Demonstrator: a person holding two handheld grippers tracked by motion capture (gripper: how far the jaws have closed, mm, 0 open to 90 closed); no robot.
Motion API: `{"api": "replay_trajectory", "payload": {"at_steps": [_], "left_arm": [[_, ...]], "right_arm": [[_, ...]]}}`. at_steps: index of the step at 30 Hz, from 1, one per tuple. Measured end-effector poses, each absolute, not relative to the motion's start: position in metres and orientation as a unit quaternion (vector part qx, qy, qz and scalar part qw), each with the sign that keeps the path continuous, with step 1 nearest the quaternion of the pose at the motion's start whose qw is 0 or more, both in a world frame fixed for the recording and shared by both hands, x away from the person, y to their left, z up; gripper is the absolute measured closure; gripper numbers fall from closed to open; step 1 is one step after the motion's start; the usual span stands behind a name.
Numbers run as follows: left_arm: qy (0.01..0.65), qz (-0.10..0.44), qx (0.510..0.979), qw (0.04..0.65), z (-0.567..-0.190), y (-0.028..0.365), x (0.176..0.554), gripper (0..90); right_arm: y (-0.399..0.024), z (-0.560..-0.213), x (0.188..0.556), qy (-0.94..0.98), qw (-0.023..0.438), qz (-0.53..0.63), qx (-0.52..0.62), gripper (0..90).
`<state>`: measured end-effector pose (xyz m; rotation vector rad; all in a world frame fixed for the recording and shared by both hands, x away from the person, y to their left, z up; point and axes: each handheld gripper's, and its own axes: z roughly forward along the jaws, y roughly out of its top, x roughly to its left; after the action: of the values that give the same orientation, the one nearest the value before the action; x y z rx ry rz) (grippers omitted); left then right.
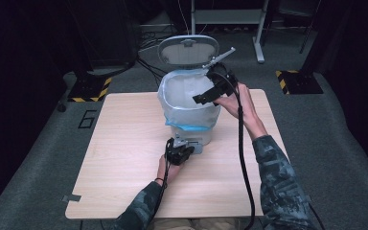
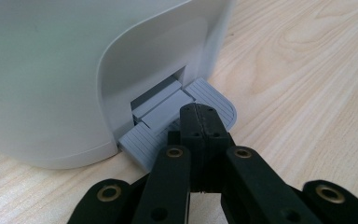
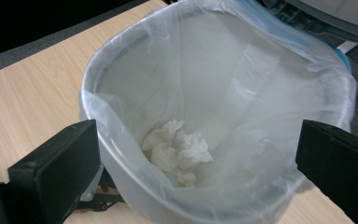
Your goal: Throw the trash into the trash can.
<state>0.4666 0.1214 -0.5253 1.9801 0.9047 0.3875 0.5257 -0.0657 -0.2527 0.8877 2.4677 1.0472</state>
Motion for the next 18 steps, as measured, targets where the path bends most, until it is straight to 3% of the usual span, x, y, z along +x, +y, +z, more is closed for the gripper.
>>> {"api": "replay_trajectory", "payload": {"at_steps": [18], "left_arm": [[0.366,0.157,0.801,0.447,-0.525,0.121,0.466,90.0]], "right_arm": [[-0.117,-0.285,0.495,0.845,0.184,0.377,0.332,0.0]]}}
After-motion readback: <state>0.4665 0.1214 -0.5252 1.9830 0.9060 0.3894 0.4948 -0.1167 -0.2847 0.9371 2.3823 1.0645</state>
